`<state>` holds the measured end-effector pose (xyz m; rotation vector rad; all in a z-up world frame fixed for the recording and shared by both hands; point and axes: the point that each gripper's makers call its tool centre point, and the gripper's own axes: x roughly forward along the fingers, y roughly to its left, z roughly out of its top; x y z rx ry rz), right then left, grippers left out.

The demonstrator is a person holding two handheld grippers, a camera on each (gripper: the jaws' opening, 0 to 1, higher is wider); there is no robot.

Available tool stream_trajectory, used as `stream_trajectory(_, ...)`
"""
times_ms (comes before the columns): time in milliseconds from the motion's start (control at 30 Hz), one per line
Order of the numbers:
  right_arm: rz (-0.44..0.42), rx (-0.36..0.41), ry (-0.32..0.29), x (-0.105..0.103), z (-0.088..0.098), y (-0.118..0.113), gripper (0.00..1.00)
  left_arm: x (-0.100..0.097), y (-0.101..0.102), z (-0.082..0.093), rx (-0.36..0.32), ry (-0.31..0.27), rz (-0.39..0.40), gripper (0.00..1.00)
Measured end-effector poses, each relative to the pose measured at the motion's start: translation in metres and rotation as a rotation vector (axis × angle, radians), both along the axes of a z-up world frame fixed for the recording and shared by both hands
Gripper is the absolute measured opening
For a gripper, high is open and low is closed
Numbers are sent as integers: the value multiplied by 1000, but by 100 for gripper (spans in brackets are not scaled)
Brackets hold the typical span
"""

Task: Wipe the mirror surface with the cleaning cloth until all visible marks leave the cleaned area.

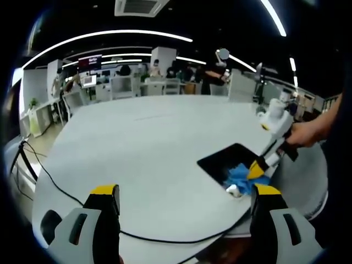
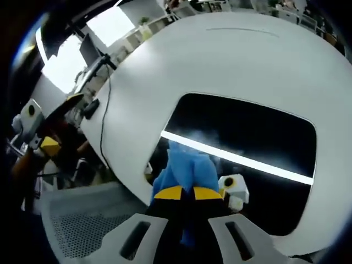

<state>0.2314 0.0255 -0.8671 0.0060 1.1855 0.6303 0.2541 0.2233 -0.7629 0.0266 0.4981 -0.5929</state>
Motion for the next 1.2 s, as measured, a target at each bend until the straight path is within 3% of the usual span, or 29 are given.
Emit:
stream_trajectory(567,15,21,-17,3,0,-1,0,0,0,2,1,1,-2,100)
stream_trajectory(1200,-58,26,17,3,0,-38,0,2,-1,1,5,-2,-3,100)
